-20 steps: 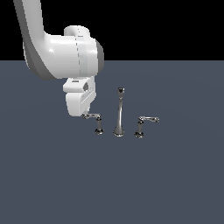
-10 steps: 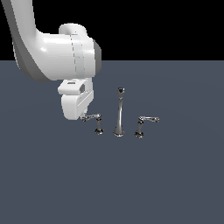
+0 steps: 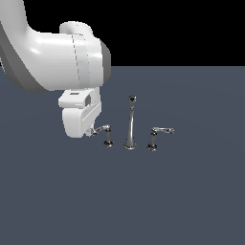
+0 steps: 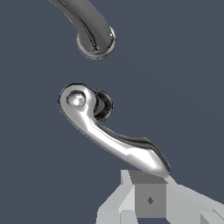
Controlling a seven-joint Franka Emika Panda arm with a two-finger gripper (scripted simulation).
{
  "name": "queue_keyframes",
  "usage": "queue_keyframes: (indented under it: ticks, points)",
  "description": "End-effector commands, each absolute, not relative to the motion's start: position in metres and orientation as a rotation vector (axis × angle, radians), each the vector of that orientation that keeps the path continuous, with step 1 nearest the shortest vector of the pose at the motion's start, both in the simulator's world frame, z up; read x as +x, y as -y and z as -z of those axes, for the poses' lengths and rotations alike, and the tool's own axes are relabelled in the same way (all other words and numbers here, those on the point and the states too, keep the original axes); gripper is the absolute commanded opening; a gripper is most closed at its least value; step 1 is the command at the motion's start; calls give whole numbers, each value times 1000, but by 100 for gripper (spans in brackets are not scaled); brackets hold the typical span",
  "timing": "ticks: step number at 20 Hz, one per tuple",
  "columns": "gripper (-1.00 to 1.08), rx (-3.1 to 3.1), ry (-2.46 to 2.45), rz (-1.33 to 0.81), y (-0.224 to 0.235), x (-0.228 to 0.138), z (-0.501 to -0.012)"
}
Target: Turn on the faucet by rotating a designated handle.
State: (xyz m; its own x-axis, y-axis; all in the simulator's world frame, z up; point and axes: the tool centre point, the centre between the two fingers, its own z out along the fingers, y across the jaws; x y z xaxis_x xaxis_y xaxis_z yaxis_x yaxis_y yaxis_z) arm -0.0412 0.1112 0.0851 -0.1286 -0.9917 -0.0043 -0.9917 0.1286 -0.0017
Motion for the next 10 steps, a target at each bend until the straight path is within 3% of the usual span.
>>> queue_keyframes:
  ticks: [1, 10]
  points:
    - [-100, -2070, -2357, -2, -111, -41, -85]
    - [-100, -2065, -2366, -1, -79, -61, -85]
